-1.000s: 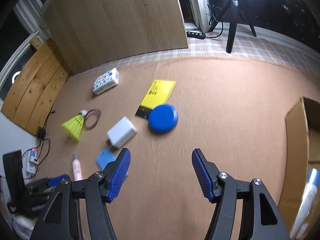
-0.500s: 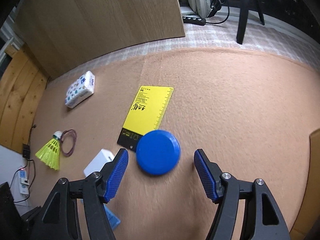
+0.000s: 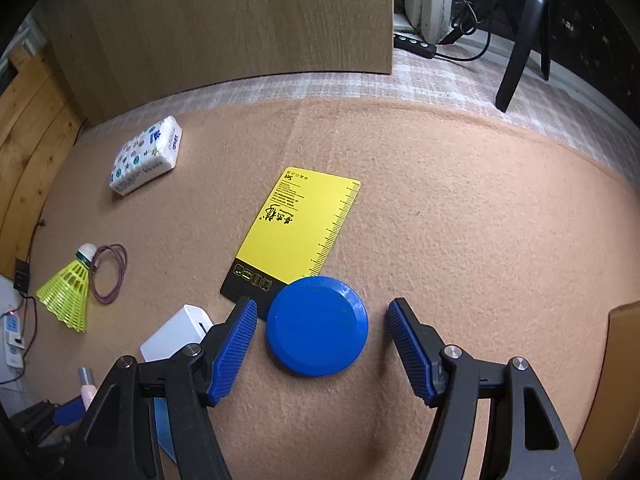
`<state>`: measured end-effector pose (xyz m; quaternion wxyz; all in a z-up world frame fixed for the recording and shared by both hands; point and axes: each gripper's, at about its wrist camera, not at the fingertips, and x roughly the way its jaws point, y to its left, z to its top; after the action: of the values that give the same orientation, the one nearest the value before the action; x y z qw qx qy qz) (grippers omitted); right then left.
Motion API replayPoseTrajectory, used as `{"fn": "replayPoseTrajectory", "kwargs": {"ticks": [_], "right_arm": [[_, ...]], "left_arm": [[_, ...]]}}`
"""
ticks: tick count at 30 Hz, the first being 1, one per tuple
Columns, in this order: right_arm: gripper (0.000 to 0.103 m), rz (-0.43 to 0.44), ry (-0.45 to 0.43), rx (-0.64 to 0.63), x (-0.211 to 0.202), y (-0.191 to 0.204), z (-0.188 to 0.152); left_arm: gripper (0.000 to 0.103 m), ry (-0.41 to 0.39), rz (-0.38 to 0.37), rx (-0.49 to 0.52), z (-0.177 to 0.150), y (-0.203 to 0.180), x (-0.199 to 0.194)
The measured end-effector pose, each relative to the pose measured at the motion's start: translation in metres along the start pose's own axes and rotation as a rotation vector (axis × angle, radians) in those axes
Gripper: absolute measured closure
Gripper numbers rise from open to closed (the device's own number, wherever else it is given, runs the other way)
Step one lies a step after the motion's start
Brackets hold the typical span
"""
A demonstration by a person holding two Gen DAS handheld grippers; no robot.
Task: Organize objects
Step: 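Grasp the pink bottle with the left tool while the right tool grasps the blue disc, then carry pink bottle and blue disc into the cardboard box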
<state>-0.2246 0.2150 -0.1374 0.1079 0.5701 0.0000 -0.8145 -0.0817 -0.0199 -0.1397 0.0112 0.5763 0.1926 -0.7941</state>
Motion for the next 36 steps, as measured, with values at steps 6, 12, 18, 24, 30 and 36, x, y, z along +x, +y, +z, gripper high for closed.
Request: {"fn": "replayPoseTrajectory", "kwargs": {"ticks": [6, 12, 18, 24, 30, 36], "right_arm": [[0.053, -0.003, -0.001, -0.002, -0.002, -0.003, -0.001], [0.056, 0.002, 0.01, -0.02, -0.005, -0.006, -0.005], [0.056, -0.002, 0.011, -0.046, -0.012, -0.008, -0.024], [0.056, 0.003, -0.006, -0.051, -0.027, -0.014, -0.059], [0.057, 0.049, -0.017, 0.007, -0.045, -0.03, -0.094], [0.057, 0.079, -0.045, 0.065, -0.071, -0.053, -0.116]], "left_arm": [[0.082, 0.001, -0.002, -0.006, -0.002, 0.007, -0.003], [0.082, -0.008, 0.003, 0.009, -0.011, 0.01, -0.008], [0.082, -0.003, 0.0, 0.023, -0.02, 0.009, -0.008], [0.082, 0.01, -0.016, 0.035, -0.035, 0.002, -0.011], [0.082, 0.035, -0.04, 0.071, -0.05, -0.016, -0.01], [0.082, 0.039, -0.07, 0.115, -0.053, -0.042, -0.011]]}}
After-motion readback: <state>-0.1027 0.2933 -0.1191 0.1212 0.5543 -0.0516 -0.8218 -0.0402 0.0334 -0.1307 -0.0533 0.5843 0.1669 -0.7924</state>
